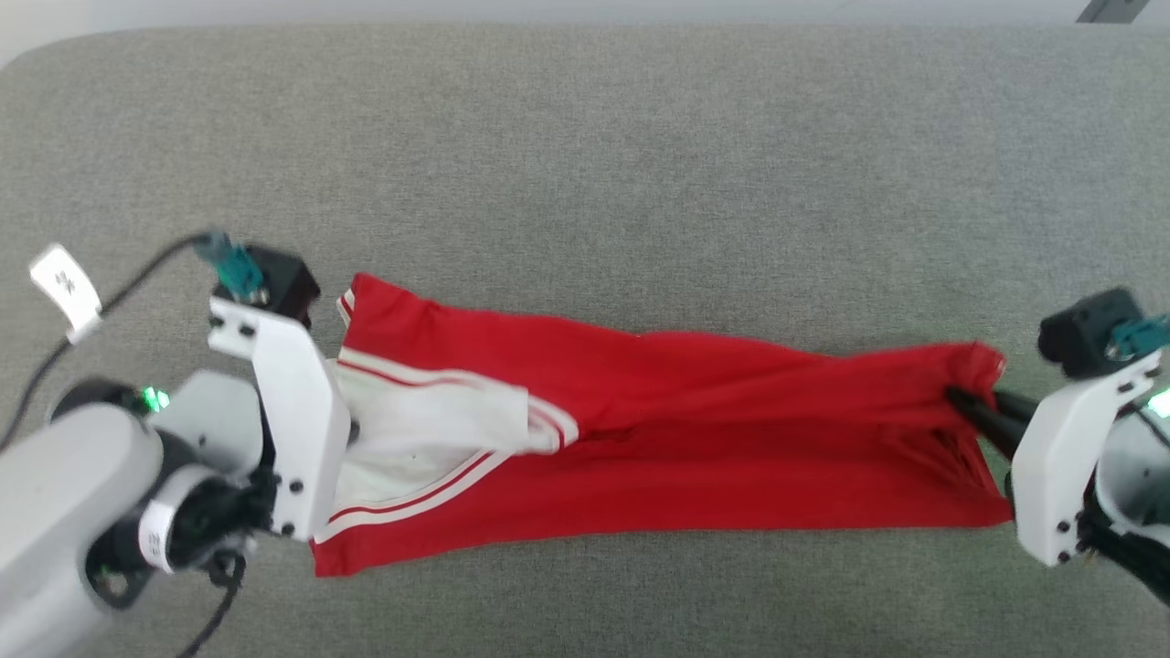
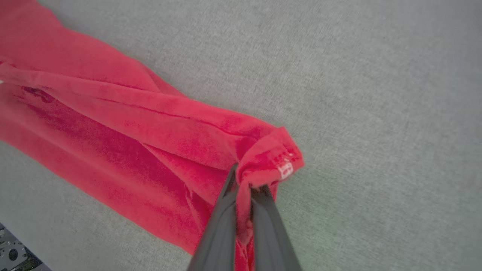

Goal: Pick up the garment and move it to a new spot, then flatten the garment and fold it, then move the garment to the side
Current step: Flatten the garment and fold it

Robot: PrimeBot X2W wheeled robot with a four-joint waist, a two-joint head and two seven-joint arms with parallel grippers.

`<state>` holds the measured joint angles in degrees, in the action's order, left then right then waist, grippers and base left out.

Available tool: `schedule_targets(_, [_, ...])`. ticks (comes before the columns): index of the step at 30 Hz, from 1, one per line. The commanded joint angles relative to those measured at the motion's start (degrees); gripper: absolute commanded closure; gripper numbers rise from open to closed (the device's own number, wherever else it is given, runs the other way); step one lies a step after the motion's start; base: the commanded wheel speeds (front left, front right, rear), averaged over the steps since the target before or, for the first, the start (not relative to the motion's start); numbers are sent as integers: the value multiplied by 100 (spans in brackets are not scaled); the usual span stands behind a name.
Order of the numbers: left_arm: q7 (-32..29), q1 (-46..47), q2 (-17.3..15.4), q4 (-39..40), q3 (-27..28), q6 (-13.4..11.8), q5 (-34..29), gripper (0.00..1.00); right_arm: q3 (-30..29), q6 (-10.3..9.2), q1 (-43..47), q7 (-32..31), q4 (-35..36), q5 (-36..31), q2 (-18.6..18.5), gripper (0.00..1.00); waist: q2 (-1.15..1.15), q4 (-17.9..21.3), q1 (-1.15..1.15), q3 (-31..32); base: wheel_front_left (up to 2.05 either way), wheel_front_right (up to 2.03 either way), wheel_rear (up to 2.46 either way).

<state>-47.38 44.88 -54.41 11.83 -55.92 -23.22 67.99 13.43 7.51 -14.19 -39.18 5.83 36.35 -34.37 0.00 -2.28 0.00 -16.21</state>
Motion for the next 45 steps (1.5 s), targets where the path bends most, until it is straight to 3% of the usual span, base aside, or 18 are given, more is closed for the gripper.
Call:
schedule_targets(1, [55,-90,7,-19,-10,-14,32,100,7,-3,57,38,-53,-7,35,100,0,-6,0,10,0,0,0])
schedule_targets(2, [108,-197,49,-96,-22,-34,88,100,29,-4,97,53,-133,9,105,100,0,-13,0,22,0,0,0])
schedule_targets(3, [156,-298,88,-175,-59,5,129,100,10,-3,87,100,-221,-23,151,78,0,-19,0,36,0,0,0])
schedule_targets(4, [231,-367,147,-288,-71,56,156,100,42,-3,97,85,-310,-81,171,52,0,-27,0,52,0,0,0])
schedule_targets(5, [436,-492,266,-547,-27,121,213,100,78,-3,140,23,-435,-61,257,0,0,-38,0,94,0,0,0])
schedule_targets(6, [527,-547,304,-667,-38,194,179,85,58,-3,122,40,-453,-64,285,0,0,-43,0,116,0,0,0])
schedule_targets(7, [678,-574,353,-771,-10,271,160,57,42,-3,132,27,-470,-51,296,0,0,-43,0,138,0,0,0])
schedule_targets(8, [844,-629,417,-886,63,309,216,20,38,-3,168,-36,-472,-63,277,0,0,-40,0,166,0,0,0])
schedule_targets(9, [992,-681,438,-973,83,384,201,6,12,-3,201,-66,-438,-59,269,0,0,-35,0,195,0,0,0])
schedule_targets(10, [1167,-731,457,-1035,124,457,175,0,-25,-3,216,-113,-388,-26,280,0,0,-22,0,226,0,0,0])
schedule_targets(16, [2210,-1121,502,-1193,486,752,285,0,-613,-3,521,-387,57,55,298,0,0,-3,0,338,0,0,0])
schedule_targets(21, [3282,-1373,480,-1131,728,967,-10,0,-1325,-3,740,-593,393,-7,653,0,0,-51,0,359,0,0,0])
schedule_targets(27, [4533,-1638,559,-1152,946,1039,-405,0,-1826,-3,909,-896,348,-77,1122,0,0,-254,0,345,0,0,0])
schedule_targets(35, [5806,-1984,759,-1286,1192,945,-720,0,-1918,-3,766,-1069,-308,-189,1333,0,0,-610,0,306,0,0,0])
schedule_targets(45, [6260,-2567,1155,-1492,1765,892,-1004,0,-1377,-1,398,-1121,-1535,-1,1389,0,0,-894,0,324,0,0,0])
